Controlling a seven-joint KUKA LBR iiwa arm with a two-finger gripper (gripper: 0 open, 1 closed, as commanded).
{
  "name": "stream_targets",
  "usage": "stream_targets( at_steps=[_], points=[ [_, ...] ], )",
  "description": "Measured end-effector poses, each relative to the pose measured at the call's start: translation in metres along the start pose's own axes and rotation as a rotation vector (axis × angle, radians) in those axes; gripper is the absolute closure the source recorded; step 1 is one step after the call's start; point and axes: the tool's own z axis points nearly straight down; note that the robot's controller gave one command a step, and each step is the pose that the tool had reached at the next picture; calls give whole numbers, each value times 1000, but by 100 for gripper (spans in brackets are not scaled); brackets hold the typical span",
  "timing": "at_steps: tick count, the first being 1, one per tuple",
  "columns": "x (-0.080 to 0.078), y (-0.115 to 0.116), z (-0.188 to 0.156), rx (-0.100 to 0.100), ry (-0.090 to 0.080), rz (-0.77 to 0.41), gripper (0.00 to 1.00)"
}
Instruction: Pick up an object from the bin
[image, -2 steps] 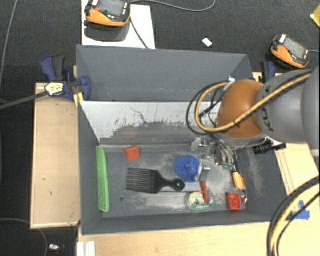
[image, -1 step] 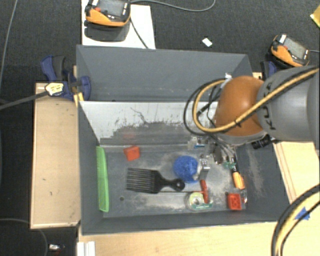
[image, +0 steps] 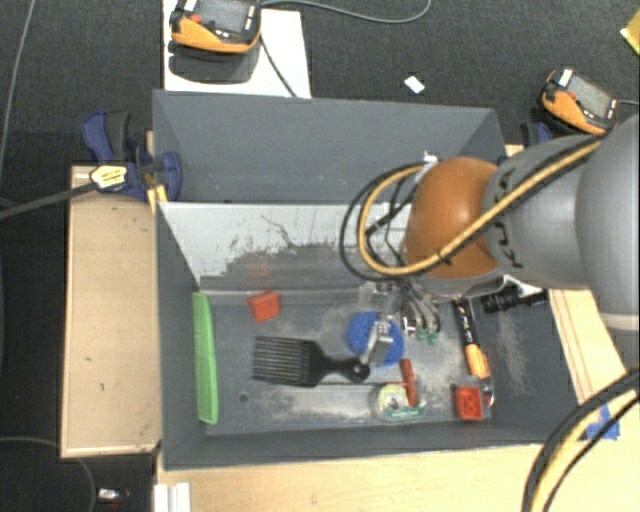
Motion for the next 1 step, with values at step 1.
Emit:
stream_targets(
  at_steps=[1],
  points=[
    [-14,-21,34,3,-10,-108,0]
  ],
)
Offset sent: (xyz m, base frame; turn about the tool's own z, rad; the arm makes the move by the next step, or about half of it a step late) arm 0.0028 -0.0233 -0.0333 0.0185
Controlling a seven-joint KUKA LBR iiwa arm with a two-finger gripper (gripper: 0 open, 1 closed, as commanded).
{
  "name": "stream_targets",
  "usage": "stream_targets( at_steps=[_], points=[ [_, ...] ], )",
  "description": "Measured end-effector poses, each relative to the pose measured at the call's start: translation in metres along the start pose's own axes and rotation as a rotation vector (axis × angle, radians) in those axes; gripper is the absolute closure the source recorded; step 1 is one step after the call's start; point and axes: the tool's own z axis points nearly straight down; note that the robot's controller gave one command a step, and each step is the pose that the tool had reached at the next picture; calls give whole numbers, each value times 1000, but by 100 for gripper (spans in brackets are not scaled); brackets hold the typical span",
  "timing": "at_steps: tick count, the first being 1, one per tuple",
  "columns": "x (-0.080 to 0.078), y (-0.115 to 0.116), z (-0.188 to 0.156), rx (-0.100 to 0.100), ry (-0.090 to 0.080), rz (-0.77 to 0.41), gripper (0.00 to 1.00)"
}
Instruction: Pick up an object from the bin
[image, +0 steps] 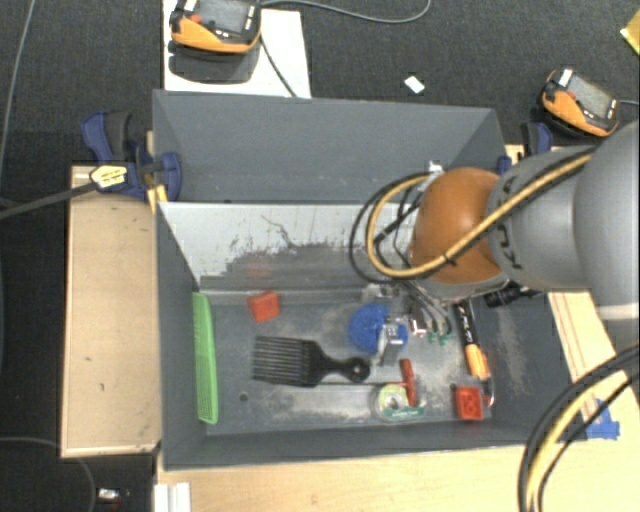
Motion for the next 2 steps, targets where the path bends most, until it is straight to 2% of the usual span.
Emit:
stream_targets(
  at_steps=[1,2],
  points=[
    [8,-1,-1,-5,8,124,100],
    [8,-1,-1,-5,8,124,100]
  ],
)
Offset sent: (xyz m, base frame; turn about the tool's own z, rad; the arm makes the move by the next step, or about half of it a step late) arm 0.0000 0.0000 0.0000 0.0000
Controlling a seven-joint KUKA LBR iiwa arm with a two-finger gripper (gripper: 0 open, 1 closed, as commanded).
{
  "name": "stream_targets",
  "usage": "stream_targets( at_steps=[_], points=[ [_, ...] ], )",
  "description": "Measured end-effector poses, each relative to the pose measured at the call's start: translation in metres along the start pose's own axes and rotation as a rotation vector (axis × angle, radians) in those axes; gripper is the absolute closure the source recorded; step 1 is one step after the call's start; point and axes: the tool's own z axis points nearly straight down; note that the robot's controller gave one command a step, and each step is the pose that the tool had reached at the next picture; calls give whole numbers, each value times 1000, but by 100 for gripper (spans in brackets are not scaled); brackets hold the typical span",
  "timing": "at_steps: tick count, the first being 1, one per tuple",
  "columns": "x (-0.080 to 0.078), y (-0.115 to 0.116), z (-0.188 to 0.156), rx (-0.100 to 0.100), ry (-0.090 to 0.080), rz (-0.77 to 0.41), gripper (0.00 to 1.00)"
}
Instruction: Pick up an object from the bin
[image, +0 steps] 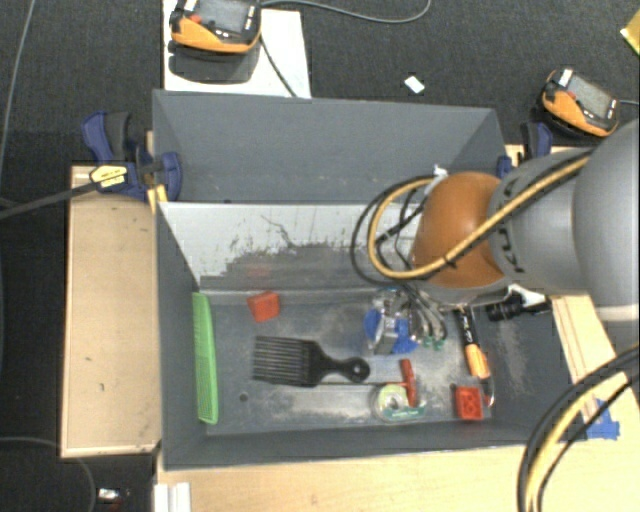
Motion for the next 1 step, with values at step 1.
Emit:
stream_targets(
  at_steps=[1],
  points=[
    [3,0,-23,1,8,-1,100]
  ],
)
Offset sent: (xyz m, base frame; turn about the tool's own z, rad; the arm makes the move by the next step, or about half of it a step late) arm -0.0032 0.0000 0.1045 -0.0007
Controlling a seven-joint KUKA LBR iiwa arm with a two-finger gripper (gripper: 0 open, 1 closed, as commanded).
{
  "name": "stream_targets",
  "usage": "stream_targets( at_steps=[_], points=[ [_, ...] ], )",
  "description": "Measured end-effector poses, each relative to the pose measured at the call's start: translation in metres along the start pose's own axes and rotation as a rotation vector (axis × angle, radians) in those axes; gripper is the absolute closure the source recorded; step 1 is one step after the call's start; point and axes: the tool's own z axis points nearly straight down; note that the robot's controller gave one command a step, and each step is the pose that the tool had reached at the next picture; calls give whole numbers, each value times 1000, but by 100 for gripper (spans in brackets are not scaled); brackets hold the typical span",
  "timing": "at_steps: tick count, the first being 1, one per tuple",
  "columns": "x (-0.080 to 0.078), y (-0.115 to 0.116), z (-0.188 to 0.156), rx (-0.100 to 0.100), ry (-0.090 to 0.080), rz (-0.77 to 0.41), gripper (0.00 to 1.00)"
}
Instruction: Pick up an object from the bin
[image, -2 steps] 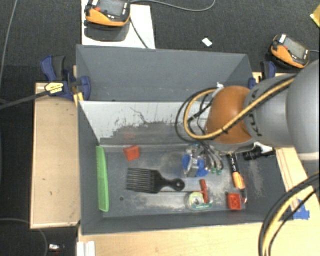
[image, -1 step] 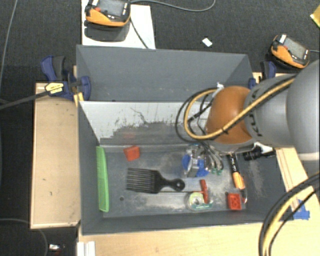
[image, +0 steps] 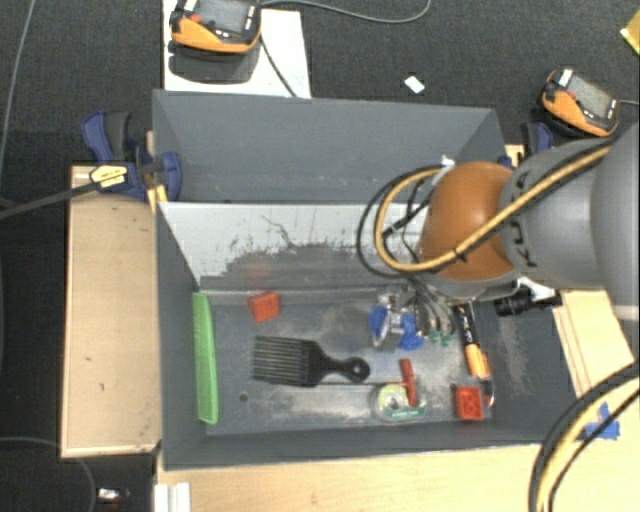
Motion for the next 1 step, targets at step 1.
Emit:
stream_targets(
  at_steps=[1],
  points=[
    [-1,0,-49,-1,-3,-2,100]
  ],
)
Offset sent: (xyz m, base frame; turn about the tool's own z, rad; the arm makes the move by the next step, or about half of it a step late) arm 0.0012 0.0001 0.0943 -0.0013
